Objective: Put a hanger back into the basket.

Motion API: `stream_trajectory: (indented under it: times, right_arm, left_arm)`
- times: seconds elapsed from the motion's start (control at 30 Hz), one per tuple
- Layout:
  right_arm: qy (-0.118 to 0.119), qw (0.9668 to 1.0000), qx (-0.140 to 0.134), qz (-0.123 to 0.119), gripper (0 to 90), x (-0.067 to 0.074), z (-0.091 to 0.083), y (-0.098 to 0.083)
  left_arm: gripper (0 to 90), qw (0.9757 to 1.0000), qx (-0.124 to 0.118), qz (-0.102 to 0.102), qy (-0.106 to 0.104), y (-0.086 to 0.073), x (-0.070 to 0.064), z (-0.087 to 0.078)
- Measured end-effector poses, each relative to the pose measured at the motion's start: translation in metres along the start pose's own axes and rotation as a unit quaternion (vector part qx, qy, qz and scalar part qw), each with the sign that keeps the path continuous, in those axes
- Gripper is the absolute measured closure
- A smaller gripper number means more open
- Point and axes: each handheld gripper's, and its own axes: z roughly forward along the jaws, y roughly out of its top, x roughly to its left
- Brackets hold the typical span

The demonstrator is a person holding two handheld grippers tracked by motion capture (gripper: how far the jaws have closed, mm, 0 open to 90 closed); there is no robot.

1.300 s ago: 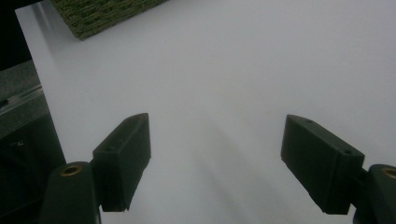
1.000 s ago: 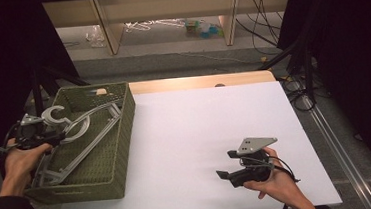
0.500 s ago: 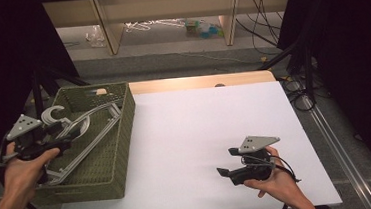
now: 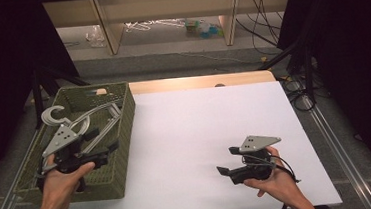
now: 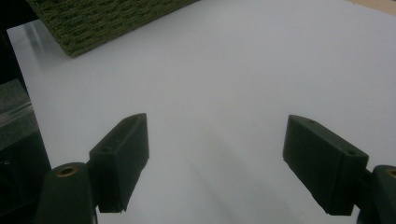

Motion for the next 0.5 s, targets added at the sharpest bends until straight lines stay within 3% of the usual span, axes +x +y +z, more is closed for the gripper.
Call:
stream_trajectory:
  times: [0.07, 0.3, 0.37, 0.4, 0.47, 0.5]
  right_arm:
    - [0.002, 1.0, 0.001, 0.001, 23.5, 0.001, 0.0, 0.0]
    - [0.001, 1.0, 0.0, 0.0, 23.5, 0.0, 0.002, 0.0]
    - [0.002, 1.0, -0.003, 0.001, 22.9, -0.001, 0.002, -0.001]
    - [0.002, 1.0, -0.003, 0.002, 22.6, -0.001, 0.001, -0.001]
    - [0.001, 1.0, -0.004, 0.0, 21.7, -0.001, 0.002, -0.001]
    - [-0.001, 1.0, -0.005, -0.002, 21.1, 0.0, 0.002, -0.001]
  left_arm:
    - [18.3, 0.9999, 0.001, 0.011, -0.009, 0.0, -0.005, 0.003]
    - [16.5, 0.9998, -0.003, 0.016, -0.015, -0.003, -0.019, 0.006]
    - [16.5, 0.9993, -0.005, 0.028, -0.024, -0.004, -0.026, 0.008]
    - [16.5, 0.9994, -0.007, 0.022, -0.026, -0.006, -0.03, 0.009]
    - [16.3, 0.9985, -0.004, 0.041, -0.037, -0.007, -0.034, 0.011]
    - [16.2, 0.9986, -0.006, 0.033, -0.041, -0.009, -0.039, 0.012]
